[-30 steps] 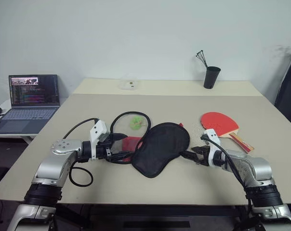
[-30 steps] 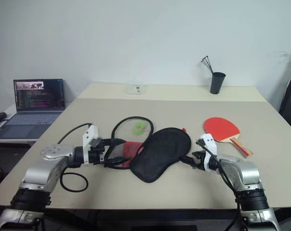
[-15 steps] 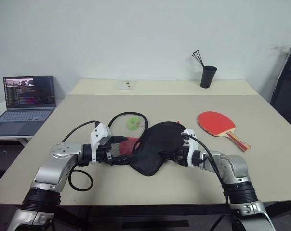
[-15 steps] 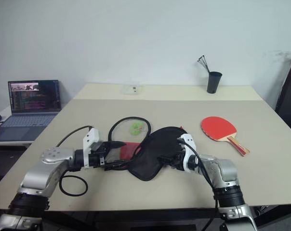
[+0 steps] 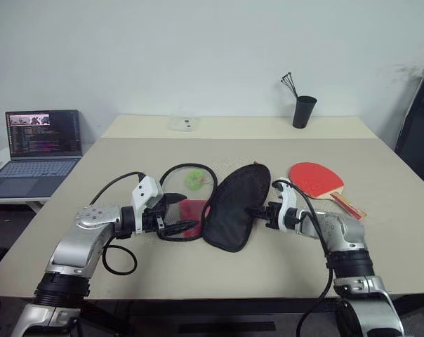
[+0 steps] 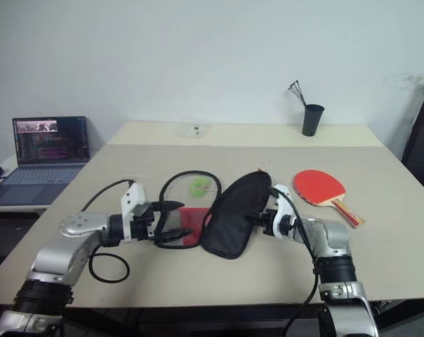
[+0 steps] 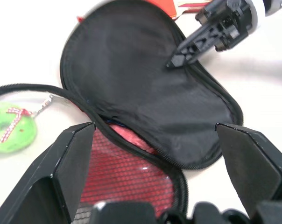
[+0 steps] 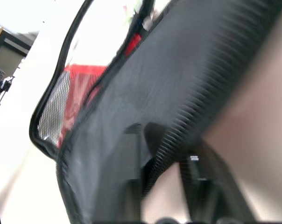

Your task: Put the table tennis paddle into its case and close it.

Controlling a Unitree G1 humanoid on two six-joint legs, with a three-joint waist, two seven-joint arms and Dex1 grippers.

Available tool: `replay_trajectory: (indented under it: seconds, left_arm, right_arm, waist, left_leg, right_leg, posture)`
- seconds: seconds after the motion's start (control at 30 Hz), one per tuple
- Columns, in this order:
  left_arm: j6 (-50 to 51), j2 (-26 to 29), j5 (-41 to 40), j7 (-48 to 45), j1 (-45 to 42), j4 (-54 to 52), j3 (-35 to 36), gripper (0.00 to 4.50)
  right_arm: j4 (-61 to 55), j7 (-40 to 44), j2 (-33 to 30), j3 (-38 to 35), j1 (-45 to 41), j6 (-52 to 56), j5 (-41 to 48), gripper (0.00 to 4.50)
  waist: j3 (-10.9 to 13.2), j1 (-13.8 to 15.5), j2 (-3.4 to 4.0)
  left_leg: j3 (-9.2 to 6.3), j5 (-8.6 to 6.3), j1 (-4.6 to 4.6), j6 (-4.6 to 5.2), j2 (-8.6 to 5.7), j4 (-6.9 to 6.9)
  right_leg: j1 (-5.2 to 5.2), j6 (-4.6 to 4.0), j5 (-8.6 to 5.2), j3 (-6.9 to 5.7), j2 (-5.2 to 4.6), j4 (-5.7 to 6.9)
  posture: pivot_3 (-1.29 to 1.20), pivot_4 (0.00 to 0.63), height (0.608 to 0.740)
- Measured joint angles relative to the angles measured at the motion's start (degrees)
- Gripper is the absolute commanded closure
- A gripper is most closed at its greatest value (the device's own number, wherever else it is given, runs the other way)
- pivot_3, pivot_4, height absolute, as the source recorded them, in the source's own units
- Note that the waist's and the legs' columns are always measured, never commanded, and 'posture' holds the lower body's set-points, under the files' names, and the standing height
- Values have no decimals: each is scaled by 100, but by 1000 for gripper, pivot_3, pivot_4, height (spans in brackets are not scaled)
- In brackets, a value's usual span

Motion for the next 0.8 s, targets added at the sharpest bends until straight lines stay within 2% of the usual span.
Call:
replay_trajectory:
  seconds: [0.53, 0.8]
  left_arm:
    - [-239, -283, 227, -132, -635, 330, -265, 0]
    - [-425, -450, 367, -256, -890, 610, -450, 0]
  right_arm:
    - [2938, 1510, -984, 825, -1506, -1124, -1043, 4472]
    - [3414, 2008, -1228, 972, -1697, -1288, -1418, 4472]
  waist:
    - [0, -22, 0]
    - [0, -33, 0]
  left_leg:
    - [30, 1, -1, 0, -9, -25]
    - [57, 1, -5, -1, -10, -52]
  right_leg:
    - [-11, -11, 7, 7, -1, -6]
    - [-37, -30, 18, 21, -3, -1]
  posture:
    - [0, 150, 740]
    - [0, 150, 740]
